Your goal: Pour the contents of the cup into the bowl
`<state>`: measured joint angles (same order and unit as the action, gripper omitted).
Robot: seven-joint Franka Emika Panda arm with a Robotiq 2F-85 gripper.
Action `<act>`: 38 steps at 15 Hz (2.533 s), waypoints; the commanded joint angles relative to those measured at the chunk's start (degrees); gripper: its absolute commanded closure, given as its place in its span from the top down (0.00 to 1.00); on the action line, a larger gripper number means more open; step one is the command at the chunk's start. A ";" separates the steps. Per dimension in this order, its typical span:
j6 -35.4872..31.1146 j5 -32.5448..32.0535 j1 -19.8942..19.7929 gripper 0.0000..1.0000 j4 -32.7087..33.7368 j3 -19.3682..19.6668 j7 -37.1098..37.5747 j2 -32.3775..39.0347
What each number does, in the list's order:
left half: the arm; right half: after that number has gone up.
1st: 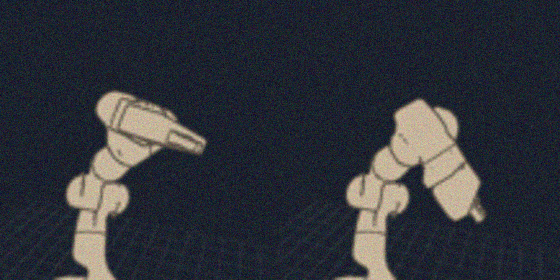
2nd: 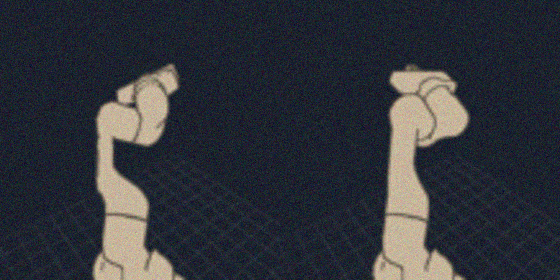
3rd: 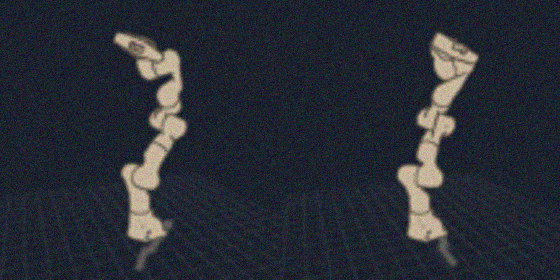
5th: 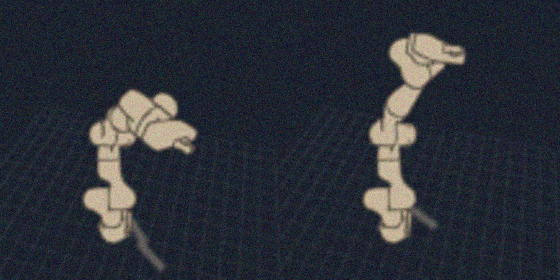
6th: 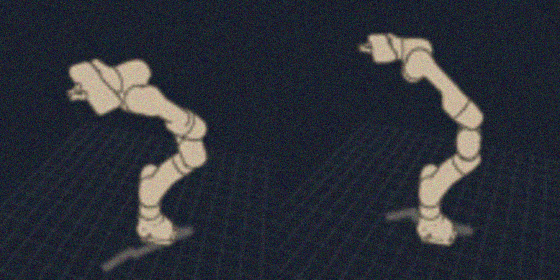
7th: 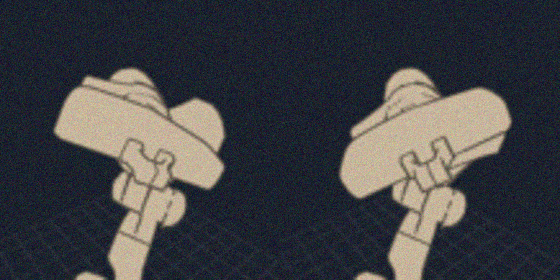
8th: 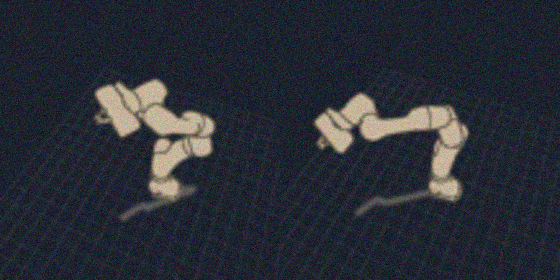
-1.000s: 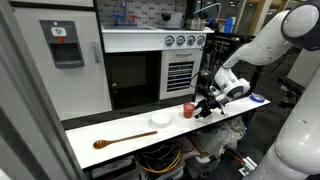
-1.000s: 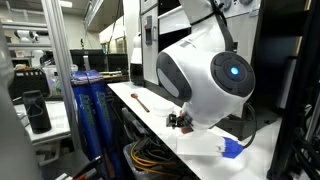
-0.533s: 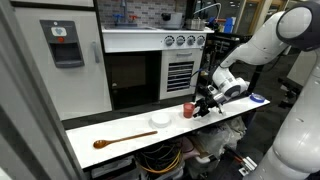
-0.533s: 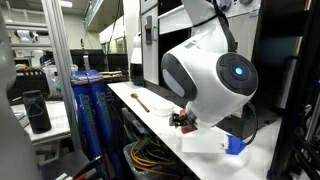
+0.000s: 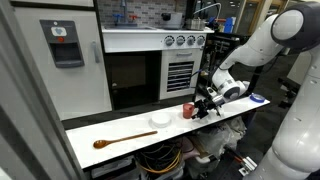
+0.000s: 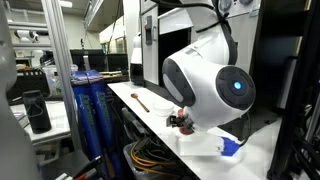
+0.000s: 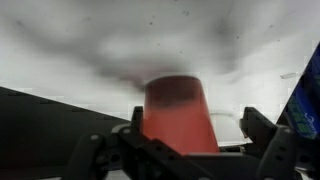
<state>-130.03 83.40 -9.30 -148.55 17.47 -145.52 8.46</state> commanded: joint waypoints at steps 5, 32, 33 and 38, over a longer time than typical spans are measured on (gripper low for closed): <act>3.69 3.75 -2.62 1.00 1.04 -0.99 -6.17 2.60; -9.00 -19.68 0.58 0.47 -1.30 -4.95 5.14 -10.84; -9.65 -21.77 0.66 0.47 -1.49 -5.66 6.38 -11.80; -12.83 -30.81 1.54 0.47 -1.23 -8.55 13.35 -15.08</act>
<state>-139.82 56.99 -8.41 -148.70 10.47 -135.67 -4.02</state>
